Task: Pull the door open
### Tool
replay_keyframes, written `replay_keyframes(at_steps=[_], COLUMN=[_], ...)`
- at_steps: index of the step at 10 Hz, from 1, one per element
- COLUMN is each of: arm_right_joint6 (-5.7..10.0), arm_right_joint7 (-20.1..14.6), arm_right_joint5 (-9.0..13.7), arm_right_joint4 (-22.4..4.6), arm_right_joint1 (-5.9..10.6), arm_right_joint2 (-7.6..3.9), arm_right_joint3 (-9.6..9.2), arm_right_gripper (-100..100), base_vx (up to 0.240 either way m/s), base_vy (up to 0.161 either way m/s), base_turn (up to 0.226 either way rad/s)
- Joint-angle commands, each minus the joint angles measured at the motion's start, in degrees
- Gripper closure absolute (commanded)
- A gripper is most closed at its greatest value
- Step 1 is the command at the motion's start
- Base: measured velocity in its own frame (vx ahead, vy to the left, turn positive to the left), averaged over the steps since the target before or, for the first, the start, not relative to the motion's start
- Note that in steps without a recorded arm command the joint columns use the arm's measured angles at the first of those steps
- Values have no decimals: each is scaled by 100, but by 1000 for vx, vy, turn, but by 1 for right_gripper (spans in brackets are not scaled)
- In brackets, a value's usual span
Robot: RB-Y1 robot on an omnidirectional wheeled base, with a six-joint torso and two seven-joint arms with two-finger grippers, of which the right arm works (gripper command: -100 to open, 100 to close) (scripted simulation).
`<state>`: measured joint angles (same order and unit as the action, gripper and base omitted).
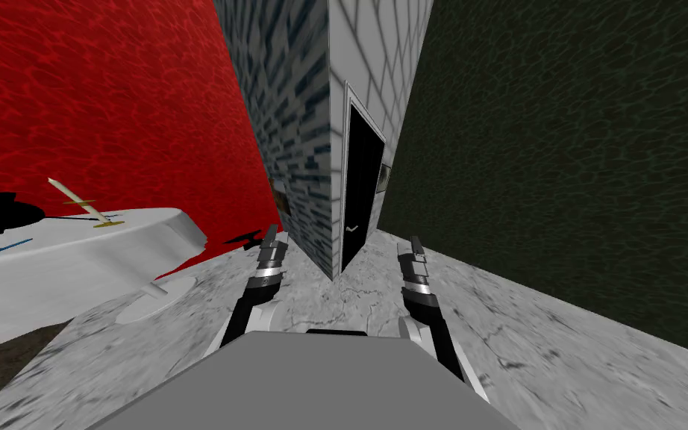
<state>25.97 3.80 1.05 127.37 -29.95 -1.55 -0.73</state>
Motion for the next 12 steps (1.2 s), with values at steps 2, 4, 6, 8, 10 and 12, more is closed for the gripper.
replay_keyframes(at_steps=[2,4,6,8,10,12], arm_right_joint6=[94,151,220,302,389,489], arm_right_joint7=[-48,-78,-113,-156,-201,-253], arm_right_joint5=[43,69,100,137,177,222], arm_right_joint4=[-381,-613,-892,-1225,-1580,-1944], arm_right_joint1=[150,242,351,483,623,783], arm_right_joint2=[-70,-110,-156,-210,-265,-327], arm_right_joint3=[-24,-38,-55,-76,-98,-123], arm_right_gripper=[-100,-100,-100,-100,-100,-100], base_vx=[29,63,50,51,50,63], base_vy=[-83,-113,-85,-89,-96,-121], base_turn=[247,167,172,206,182,211])
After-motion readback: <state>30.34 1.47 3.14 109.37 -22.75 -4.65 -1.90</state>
